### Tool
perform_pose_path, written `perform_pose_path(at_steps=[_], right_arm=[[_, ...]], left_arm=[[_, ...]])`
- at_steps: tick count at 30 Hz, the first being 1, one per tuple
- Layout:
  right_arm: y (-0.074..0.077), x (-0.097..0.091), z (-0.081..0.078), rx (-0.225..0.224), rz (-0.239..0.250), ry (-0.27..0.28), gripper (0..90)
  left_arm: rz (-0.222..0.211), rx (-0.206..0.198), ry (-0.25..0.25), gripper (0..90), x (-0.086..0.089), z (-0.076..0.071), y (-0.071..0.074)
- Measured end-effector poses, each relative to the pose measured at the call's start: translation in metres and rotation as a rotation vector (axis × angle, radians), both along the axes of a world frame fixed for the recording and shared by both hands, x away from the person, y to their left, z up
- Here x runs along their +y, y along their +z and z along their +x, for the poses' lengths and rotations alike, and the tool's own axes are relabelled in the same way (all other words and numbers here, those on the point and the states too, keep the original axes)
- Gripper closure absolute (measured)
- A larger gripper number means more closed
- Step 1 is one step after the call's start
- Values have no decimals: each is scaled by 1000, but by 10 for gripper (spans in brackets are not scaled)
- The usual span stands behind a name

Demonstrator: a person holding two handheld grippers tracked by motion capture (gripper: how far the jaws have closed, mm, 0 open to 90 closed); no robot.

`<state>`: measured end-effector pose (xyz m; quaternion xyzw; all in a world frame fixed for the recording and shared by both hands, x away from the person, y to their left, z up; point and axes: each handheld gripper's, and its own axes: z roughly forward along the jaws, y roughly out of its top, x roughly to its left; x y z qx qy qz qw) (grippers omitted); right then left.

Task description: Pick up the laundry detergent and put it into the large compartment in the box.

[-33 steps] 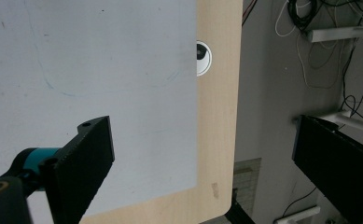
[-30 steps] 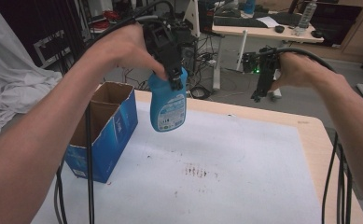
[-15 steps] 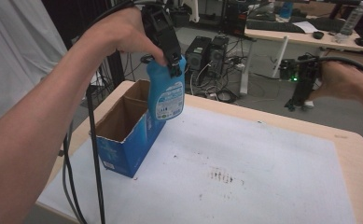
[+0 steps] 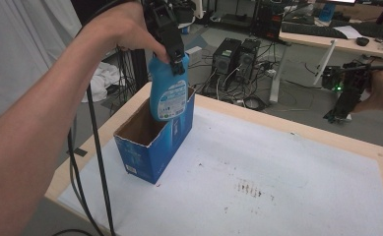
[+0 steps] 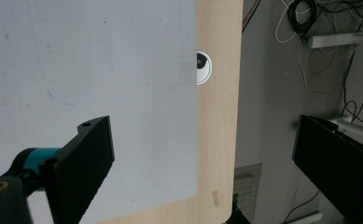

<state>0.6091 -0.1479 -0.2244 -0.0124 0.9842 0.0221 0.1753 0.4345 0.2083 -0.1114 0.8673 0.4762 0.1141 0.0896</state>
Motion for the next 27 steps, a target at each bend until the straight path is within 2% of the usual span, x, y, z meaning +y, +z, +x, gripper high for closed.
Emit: perform_pose_path(at_steps=[5, 19, 25, 27], right_arm=[[-1, -2, 0, 1, -10, -7, 47], [-1, 0, 0, 1, -13, -2, 47], [-1, 1, -1, -1, -20, 5, 47], [-1, 1, -2, -2, -22, 2, 47]], left_arm=[[5, 0, 17, 382, 13, -5, 0], [-4, 7, 30, 382, 26, -9, -12], [-5, 21, 2, 381, 29, -12, -27], [3, 26, -29, 382, 30, -12, -35]])
